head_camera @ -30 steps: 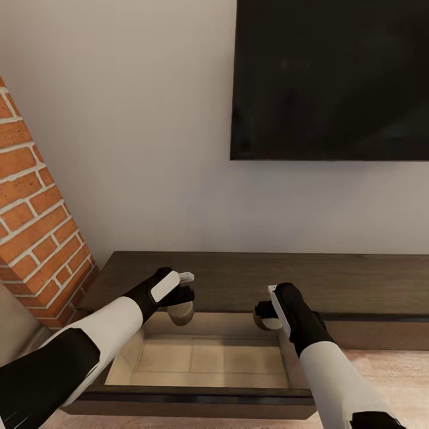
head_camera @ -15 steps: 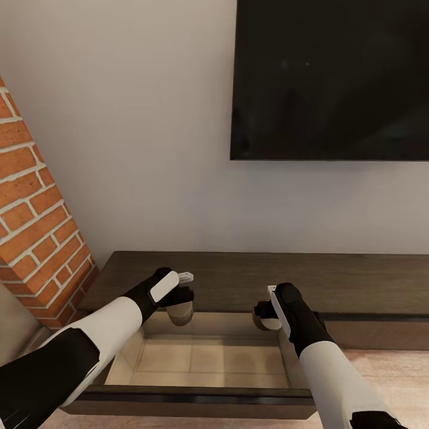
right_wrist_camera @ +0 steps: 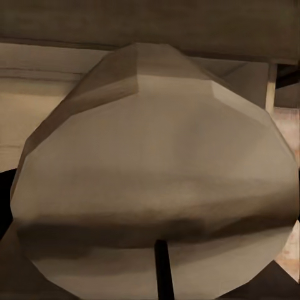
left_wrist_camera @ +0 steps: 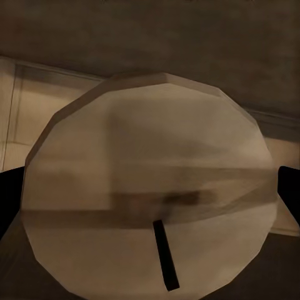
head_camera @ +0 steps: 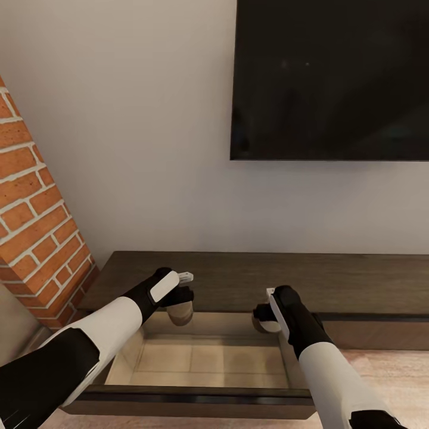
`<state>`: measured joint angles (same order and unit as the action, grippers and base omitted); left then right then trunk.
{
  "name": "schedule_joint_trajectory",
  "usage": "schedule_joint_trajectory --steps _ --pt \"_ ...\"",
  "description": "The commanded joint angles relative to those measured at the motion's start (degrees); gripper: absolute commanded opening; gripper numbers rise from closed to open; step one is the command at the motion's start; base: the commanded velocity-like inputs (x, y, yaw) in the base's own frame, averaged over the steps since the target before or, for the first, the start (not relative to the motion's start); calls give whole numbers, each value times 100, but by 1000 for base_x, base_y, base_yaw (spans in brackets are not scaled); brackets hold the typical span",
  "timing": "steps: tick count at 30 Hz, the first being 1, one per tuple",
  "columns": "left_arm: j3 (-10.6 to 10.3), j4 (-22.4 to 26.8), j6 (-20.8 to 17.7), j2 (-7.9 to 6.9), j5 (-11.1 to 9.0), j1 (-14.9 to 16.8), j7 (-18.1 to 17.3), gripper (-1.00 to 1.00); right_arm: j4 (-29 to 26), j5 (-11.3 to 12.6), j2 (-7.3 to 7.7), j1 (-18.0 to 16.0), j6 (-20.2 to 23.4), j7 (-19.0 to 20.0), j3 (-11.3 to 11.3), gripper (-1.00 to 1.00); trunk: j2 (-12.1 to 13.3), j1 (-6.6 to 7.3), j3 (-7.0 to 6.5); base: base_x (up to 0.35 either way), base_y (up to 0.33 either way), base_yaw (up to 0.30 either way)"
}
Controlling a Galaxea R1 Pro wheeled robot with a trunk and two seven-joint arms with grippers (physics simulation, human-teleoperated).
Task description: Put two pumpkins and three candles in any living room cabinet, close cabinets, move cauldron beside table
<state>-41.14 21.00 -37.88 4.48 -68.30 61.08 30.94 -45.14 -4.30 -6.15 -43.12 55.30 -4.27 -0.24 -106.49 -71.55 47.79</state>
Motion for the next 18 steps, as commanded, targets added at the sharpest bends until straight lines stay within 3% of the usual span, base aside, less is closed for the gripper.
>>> schedule_joint_trajectory --steps 1,18 --pt "0 0 0 0 1 0 0 -100 -5 -2 0 0 -3 2 6 -100 0 0 0 0 0 0" --pt "1 0 0 0 1 2 -7 -100 -26 -1 0 -2 -2 14 16 -100 0 0 0 0 0 0"
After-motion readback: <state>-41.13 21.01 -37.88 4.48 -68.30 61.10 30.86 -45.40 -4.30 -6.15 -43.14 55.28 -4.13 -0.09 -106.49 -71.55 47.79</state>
